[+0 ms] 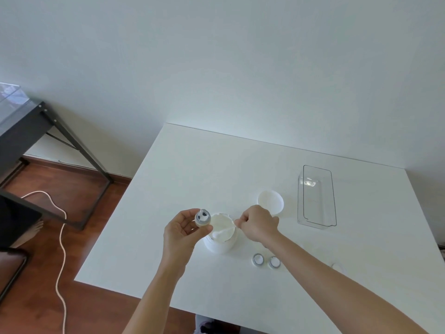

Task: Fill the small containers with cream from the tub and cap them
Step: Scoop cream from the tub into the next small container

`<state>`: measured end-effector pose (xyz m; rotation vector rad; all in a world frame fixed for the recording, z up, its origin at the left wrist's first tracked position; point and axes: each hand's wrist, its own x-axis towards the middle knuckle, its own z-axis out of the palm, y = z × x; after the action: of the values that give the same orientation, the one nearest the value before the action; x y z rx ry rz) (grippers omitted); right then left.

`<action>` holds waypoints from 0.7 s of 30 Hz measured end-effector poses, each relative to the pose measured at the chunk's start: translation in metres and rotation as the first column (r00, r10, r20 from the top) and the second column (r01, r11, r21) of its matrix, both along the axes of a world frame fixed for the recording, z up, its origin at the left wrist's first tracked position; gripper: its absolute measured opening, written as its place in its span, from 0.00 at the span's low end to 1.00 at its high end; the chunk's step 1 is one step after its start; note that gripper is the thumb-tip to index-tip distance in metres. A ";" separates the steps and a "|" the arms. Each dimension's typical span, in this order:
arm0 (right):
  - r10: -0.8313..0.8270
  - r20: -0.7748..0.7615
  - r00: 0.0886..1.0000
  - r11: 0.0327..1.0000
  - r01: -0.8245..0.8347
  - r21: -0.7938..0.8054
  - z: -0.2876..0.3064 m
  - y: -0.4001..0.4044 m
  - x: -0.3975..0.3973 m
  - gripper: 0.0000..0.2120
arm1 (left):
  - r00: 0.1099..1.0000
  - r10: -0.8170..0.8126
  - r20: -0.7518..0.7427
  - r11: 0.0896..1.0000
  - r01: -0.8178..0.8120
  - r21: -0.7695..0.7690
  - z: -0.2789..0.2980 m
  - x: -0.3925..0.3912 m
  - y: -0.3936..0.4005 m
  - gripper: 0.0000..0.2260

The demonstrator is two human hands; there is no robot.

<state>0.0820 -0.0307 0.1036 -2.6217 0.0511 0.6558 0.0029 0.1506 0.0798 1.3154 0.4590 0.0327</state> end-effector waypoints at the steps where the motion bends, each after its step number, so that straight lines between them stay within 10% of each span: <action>1: -0.053 -0.032 0.998 0.998 0.054 0.035 0.001 -0.003 0.001 0.15 | 1.000 0.005 -0.001 1.000 -0.005 0.000 0.000 0.000 0.000 0.17; 13: -0.248 -0.127 0.960 0.850 0.279 0.447 0.045 -0.030 0.004 0.10 | 0.999 0.024 -0.032 1.000 -0.024 0.009 -0.003 0.003 -0.003 0.17; 21: -0.198 0.215 0.956 0.854 0.061 0.517 0.065 -0.016 -0.014 0.10 | 0.998 -0.054 -0.022 0.998 0.054 0.020 0.002 0.006 -0.014 0.17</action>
<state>0.0685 -0.0463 0.1687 -2.1424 -0.0213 0.2244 0.0087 0.1364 0.0813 1.3489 0.4422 -0.0215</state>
